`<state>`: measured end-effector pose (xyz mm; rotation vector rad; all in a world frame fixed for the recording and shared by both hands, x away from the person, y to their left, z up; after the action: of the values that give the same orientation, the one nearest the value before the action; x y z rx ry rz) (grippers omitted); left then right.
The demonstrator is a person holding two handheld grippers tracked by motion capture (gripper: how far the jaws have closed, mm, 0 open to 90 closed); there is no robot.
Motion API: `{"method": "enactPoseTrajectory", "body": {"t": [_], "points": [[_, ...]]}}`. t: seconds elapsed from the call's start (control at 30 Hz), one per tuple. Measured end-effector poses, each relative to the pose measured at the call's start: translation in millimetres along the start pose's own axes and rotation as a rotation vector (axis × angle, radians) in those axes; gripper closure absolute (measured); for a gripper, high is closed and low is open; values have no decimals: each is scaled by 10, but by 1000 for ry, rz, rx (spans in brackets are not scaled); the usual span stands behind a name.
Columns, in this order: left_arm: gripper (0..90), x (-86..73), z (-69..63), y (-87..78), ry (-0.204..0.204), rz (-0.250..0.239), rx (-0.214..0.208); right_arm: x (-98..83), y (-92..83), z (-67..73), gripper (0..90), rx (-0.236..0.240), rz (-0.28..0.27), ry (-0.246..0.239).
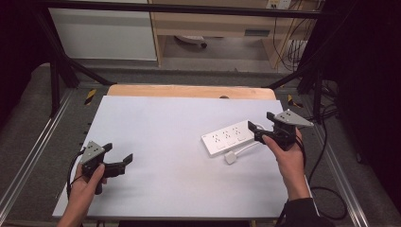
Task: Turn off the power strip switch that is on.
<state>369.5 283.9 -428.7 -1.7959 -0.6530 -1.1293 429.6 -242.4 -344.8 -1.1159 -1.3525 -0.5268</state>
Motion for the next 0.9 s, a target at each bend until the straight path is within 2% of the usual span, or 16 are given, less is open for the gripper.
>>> {"method": "enactPoseTrajectory", "body": {"t": [0.1,0.37,0.4,0.47,0.5,0.53,0.63,0.67,0.8,0.9], "points": [[59,-24,-1,-4,-5,8,1,41,25,-20,264,-22,-6,-15],[60,-47,-49,7,-1,14,-13,-2,92,-33,366,-34,4,-22],[61,-52,-49,10,-1,19,-14,-10,103,-46,429,-43,3,-28],[62,-60,-53,11,0,24,-17,-14,106,-56,453,-46,0,-24],[62,-62,-57,10,1,24,-19,-22,117,-84,524,-53,-7,-20],[62,-64,-59,6,2,25,-19,-22,117,-84,524,-53,-7,-20],[63,-63,-67,-14,-12,24,-26,-40,158,-142,649,-58,-23,-19],[63,-61,-75,-22,-13,20,-30,-40,158,-142,649,-58,-23,-19],[61,-61,-99,-27,-4,20,-36,-68,212,-169,753,-71,-18,-22],[61,-59,-103,-41,-2,17,-36,-67,281,-160,770,-70,-21,-27]]}}
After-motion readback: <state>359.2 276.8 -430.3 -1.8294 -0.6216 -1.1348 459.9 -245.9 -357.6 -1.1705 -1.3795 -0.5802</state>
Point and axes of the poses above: each handheld gripper's, and its own axes: y roughly forward along the jaws, x roughly out of its top, z roughly to its left, the point moved 2 cm from there along y, roughly forward along the jaws, and after that the axes turned 8 degrees about -y, right-handed, at the moved point
